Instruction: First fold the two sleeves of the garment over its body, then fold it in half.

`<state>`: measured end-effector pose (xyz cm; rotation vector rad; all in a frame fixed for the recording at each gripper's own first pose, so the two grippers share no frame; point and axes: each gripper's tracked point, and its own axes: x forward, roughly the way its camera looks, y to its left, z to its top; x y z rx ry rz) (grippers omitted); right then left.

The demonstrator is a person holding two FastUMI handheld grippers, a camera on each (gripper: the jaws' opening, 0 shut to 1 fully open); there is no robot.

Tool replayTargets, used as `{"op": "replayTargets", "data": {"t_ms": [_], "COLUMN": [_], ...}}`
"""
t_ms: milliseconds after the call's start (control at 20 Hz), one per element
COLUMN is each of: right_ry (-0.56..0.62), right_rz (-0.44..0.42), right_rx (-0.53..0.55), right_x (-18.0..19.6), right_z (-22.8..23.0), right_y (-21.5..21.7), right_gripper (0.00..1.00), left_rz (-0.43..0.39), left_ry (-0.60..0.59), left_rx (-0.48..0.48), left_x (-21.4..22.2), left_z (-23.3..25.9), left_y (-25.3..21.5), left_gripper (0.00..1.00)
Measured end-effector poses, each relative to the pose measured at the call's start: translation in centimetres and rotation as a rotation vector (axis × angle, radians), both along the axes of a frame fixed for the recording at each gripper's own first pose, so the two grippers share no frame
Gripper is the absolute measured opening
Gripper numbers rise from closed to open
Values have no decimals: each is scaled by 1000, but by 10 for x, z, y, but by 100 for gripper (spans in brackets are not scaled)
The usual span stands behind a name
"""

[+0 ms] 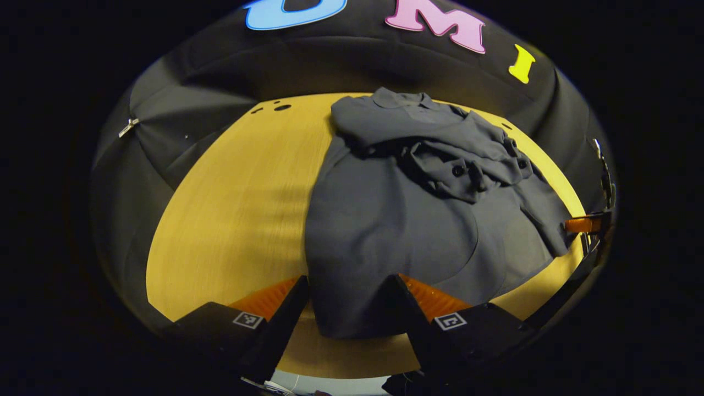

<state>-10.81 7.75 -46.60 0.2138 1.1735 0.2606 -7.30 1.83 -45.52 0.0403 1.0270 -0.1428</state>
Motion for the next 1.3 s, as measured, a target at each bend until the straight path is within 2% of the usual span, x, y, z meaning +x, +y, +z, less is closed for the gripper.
{"op": "replayTargets", "data": {"t_ms": [100,200,250,300,350,400,450,500,600,700,850,900,1050,1100,1150,1200,1300], "right_ry": [-23,-56,-45,-52,-27,24,68,116,95,15,-81,-98,-130,-142,-158,-179,-221], "right_rz": [54,69,74,121,109,82,37,-4,-68,-80,-71,-70,-85,-94,-107,-119,-141], "right_rx": [-58,-54,-35,19,17,23,46,84,140,188,249,264,308,322,338,354,360], "right_x": [4,4,2,5,5,6,8,3,11,18,20,21,15,15,16,18,27], "right_z": [-5,-2,-3,0,5,-2,-2,3,8,24,58,66,98,106,114,125,142], "right_y": [-1,1,6,20,22,20,20,21,20,22,21,19,15,13,10,8,2], "right_gripper": [97,98,99,68,37,6,6,5,5,5,5,5,6,5,5,5,5], "left_rz": [-1,27,13,-50,-82,-66,-39,-13,-7,-14,9,13,10,12,15,18,22], "left_ry": [0,-17,-13,0,12,35,42,47,29,-14,-81,-96,-120,-126,-134,-154,-204], "left_rx": [-7,-6,-20,-49,-90,-106,-122,-131,-111,-114,-175,-196,-219,-216,-217,-224,-242], "left_x": [0,4,3,2,5,10,16,17,14,13,15,15,4,1,0,4,16], "left_z": [0,-3,-2,-2,-2,0,-1,-1,6,26,66,77,102,111,120,132,155], "left_y": [-1,-1,-5,-16,-29,-30,-32,-33,-29,-31,-36,-37,-34,-31,-27,-27,-26], "left_gripper": [98,99,99,98,68,38,8,7,6,6,2,5,6,2,5,2,6]}}
